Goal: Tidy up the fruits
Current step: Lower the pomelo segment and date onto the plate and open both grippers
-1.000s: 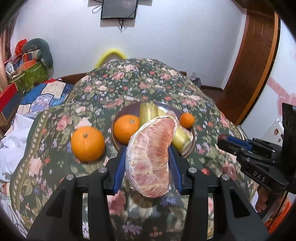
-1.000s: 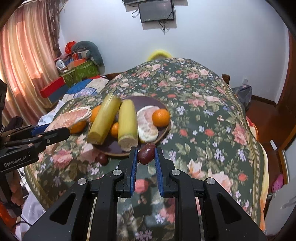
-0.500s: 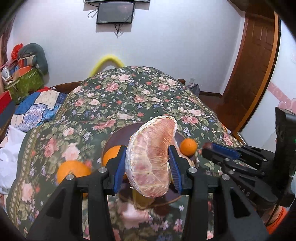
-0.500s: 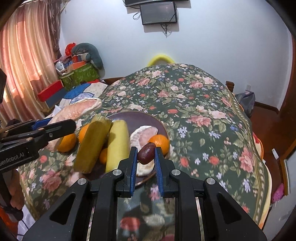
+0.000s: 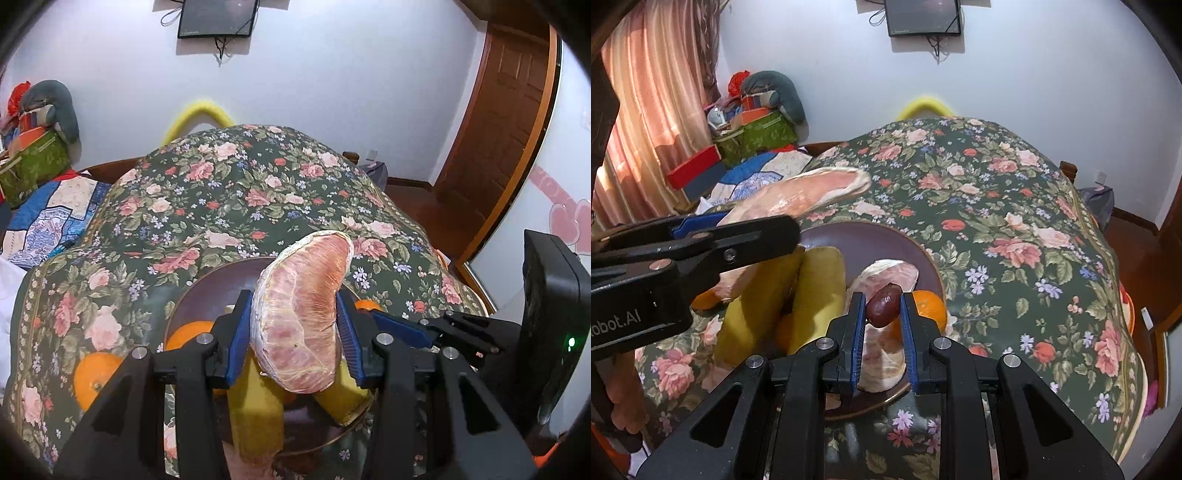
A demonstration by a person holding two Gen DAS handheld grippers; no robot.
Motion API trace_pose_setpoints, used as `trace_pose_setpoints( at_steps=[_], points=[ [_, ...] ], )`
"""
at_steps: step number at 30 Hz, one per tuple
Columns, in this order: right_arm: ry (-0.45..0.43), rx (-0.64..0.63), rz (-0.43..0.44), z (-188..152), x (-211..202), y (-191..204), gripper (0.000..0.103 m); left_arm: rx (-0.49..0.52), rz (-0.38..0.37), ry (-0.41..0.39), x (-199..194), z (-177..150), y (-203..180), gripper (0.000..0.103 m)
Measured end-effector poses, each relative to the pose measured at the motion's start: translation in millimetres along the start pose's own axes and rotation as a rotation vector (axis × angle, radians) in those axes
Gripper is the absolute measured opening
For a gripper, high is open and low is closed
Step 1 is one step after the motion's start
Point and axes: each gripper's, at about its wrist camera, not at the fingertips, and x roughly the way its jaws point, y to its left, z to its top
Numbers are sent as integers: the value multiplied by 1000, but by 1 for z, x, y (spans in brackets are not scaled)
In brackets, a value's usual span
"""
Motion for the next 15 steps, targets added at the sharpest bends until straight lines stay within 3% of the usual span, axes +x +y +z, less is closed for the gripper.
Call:
trace_pose_setpoints(
  at_steps=[15],
  points=[
    [13,-21,-17,0,5,3,17,19,-13,10,0,-4,-3,44]
  ],
)
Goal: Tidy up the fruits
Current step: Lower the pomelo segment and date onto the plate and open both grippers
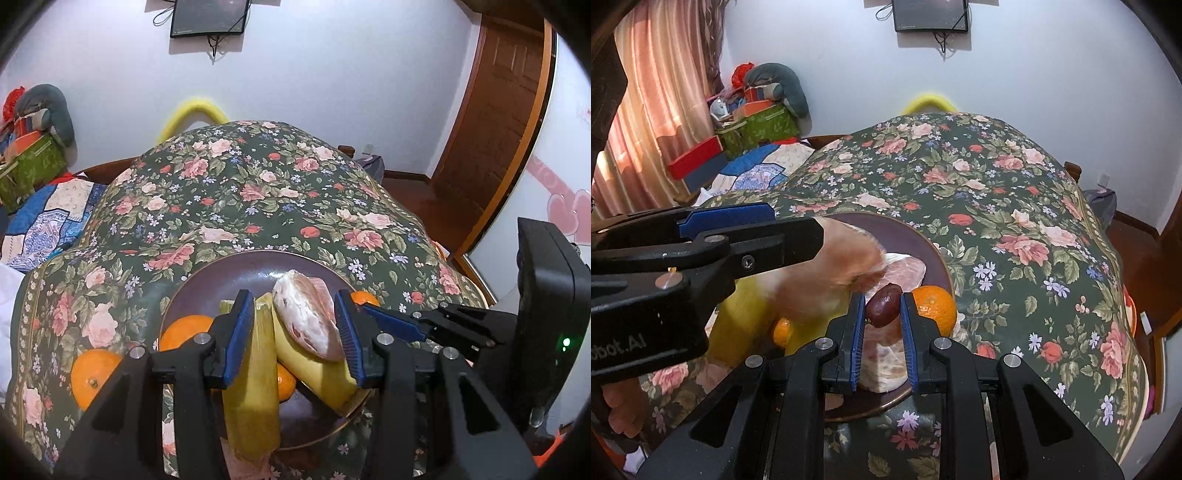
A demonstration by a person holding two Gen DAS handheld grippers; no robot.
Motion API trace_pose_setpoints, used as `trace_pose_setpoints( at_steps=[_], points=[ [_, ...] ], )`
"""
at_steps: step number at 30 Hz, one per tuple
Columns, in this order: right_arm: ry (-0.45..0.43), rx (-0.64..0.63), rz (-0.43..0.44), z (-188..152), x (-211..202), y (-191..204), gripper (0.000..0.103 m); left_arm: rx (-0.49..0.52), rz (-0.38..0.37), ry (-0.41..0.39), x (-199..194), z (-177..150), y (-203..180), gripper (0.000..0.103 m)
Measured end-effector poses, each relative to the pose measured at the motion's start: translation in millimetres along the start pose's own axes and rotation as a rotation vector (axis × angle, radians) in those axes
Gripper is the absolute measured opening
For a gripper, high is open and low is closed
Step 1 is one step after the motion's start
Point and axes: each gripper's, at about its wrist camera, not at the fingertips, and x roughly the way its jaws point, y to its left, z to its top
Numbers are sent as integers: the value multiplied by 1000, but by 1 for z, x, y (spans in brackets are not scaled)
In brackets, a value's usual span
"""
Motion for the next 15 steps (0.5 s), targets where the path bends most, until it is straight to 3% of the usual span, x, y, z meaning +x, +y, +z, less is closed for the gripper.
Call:
trace_pose_setpoints(
  at_steps=[7,15],
  points=[
    [7,9,3,-1,-5,-3,19,5,11,-15,-18,-4,1,44],
    [-20,15,1,1,-22,1,29,-4,54,-37,-43,-10,11,45]
  ],
)
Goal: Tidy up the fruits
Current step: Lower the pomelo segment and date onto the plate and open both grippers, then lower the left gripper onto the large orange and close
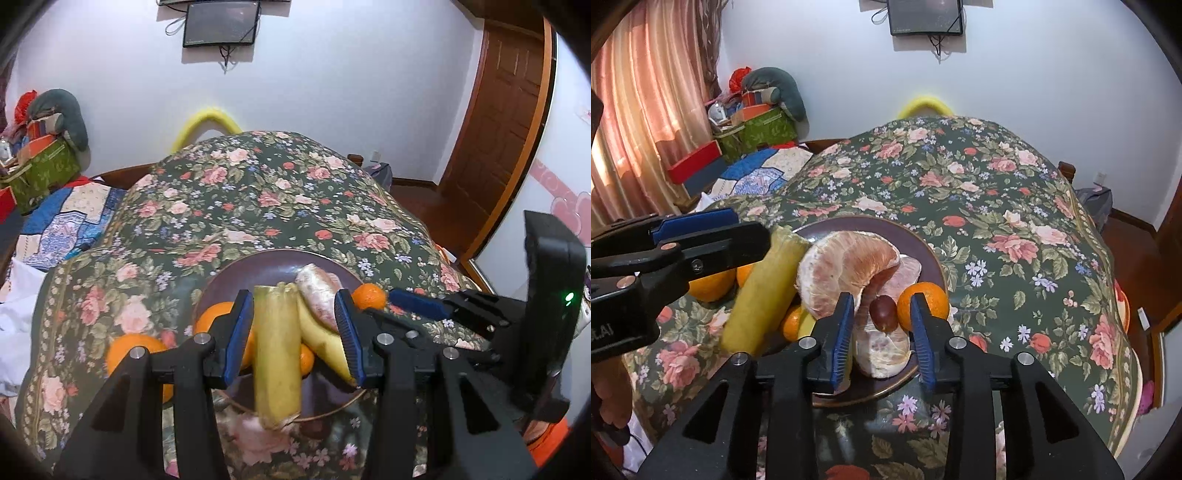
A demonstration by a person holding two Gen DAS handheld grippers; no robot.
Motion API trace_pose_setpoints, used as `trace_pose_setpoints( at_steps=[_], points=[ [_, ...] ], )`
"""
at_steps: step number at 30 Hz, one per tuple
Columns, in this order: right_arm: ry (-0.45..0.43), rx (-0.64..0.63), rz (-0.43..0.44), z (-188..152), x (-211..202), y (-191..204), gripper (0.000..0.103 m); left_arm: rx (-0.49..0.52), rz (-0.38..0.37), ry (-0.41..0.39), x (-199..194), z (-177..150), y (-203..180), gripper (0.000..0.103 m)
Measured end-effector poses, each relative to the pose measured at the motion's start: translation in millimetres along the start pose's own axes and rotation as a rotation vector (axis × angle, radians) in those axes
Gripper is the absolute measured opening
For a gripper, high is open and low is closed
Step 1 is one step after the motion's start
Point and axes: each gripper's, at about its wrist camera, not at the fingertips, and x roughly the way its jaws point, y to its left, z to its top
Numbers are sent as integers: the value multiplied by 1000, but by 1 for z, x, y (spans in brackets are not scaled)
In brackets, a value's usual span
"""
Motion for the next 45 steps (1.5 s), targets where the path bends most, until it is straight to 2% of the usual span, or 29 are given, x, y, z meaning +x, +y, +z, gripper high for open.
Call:
trace_pose_setpoints(
  at_steps=[5,8,11,13,16,21,27,31,45],
  points=[
    [-25,-4,-9,3,-15,5,31,-8,38,-8,-16,-6,12,47],
    [-38,-4,-26,3,-23,7,34,-13,70,-12,-27,-12,23,56],
    [-45,4,-38,3,-33,7,35,-14,105,-9,-38,-21,36,59],
    [-50,10,-48,1,-41,6,38,-19,132,1,-43,-29,48,62],
    [-59,13,-70,-5,-50,6,51,-33,148,21,-47,-42,62,67],
    [-38,16,-101,-14,-53,9,53,-47,175,67,-44,-59,85,69],
    [-12,34,-101,-17,-42,17,54,-61,173,99,-35,-63,110,71],
    [-3,26,-102,-16,-33,24,54,-81,142,132,-19,-62,123,73],
    [19,21,-97,-9,-7,29,54,-64,106,184,33,-56,122,74]
  ],
)
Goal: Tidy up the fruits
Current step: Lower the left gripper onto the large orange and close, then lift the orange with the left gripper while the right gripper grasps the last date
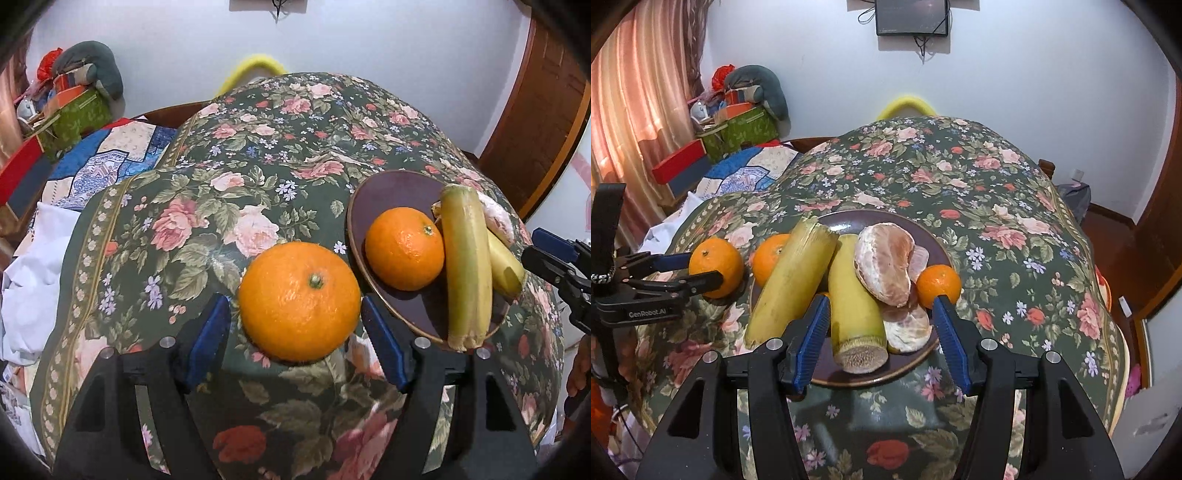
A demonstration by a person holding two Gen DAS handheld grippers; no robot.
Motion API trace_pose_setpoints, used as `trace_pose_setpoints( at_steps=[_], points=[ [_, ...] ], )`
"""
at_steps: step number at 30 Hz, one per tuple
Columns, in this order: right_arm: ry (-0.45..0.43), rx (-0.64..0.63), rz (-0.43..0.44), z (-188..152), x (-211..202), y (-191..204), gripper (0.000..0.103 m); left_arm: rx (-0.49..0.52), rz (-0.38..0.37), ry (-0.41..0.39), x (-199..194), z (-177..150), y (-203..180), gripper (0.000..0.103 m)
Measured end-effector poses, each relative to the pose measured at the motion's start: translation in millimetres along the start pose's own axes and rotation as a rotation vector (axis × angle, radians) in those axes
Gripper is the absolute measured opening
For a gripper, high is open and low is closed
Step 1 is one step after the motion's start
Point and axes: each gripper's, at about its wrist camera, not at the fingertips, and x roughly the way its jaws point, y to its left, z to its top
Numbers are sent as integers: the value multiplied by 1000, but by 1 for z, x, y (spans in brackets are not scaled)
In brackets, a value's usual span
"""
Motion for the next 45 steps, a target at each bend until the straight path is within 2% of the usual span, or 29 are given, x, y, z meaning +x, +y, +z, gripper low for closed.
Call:
trace_pose_setpoints(
  at_steps=[4,13,17,22,34,38,42,45],
  points=[
    [8,-2,10,-1,5,0,54,-20,-23,15,9,0,1,74],
    [18,-1,20,-5,5,2,54,-20,-8,18,7,-3,-5,69],
    [13,2,27,-7,-1,6,54,-12,-20,15,-8,-12,-12,68],
    [14,-10,35,-11,-10,15,54,7,-21,-29,-40,-21,-24,68],
    [61,-49,79,-37,-11,42,54,11,-73,-87,-102,-54,-55,68],
    [92,-32,104,-43,-4,43,53,10,-65,-89,-102,-62,-63,68],
    [122,-24,121,-49,4,45,44,-1,-54,-76,-92,-68,-67,68],
    [131,-28,120,-50,10,47,41,-24,-63,-54,-82,-71,-64,68]
  ],
)
